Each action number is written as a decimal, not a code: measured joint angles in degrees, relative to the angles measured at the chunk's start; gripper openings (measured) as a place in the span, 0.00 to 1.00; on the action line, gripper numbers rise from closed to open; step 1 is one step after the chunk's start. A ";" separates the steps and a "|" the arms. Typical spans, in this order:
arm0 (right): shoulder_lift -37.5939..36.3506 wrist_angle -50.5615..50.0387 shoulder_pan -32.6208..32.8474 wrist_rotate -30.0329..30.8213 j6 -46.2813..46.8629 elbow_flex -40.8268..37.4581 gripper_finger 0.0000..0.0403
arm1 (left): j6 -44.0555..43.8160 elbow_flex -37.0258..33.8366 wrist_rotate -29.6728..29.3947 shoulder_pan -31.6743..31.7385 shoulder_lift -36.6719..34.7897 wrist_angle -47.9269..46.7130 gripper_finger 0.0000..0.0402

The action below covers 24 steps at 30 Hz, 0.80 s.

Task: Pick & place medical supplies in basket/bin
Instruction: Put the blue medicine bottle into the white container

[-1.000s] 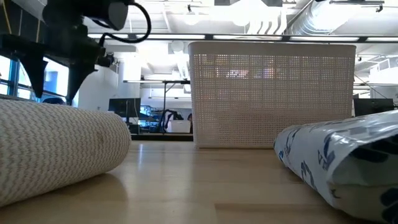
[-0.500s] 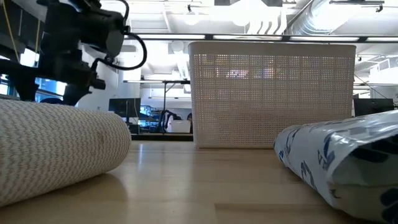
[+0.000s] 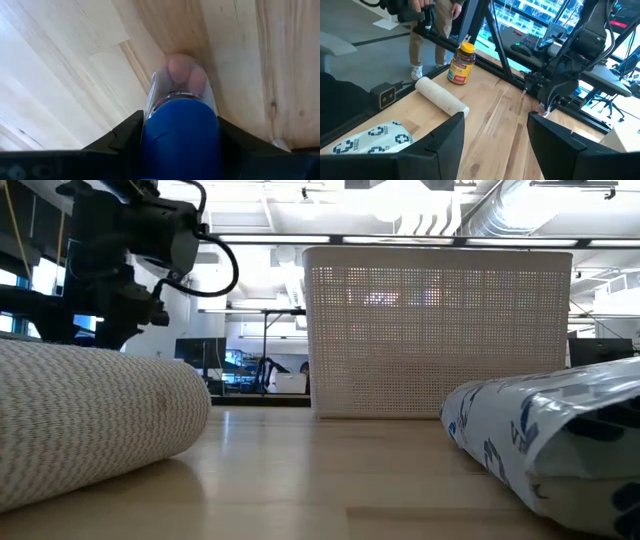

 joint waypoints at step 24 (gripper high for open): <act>0.00 3.05 0.01 -0.28 -0.06 -0.02 0.51 | 3.88 60.06 -17.20 0.07 6.60 -2.93 0.54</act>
